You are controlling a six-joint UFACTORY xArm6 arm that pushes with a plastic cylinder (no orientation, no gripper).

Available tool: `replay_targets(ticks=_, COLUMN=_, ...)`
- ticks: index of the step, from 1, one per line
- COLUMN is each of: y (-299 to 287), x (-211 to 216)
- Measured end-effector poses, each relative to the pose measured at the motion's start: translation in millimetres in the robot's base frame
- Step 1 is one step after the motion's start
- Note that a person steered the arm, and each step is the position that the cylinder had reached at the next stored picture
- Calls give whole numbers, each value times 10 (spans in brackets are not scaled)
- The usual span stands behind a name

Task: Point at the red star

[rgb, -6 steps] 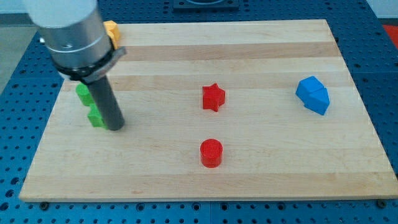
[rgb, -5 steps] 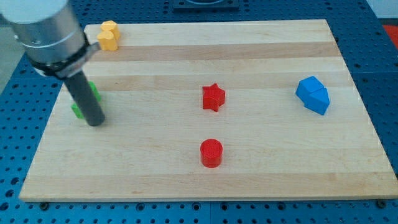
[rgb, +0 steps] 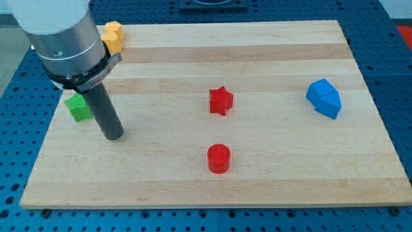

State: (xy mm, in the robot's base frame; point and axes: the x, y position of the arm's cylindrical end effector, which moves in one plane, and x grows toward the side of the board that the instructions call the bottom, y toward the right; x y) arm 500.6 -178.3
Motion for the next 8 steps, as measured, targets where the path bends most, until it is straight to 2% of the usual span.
replay_targets(ticks=1, y=33, x=-121)
replay_targets(ticks=3, y=490, x=-888)
replay_targets(ticks=8, y=1246, x=-1134)
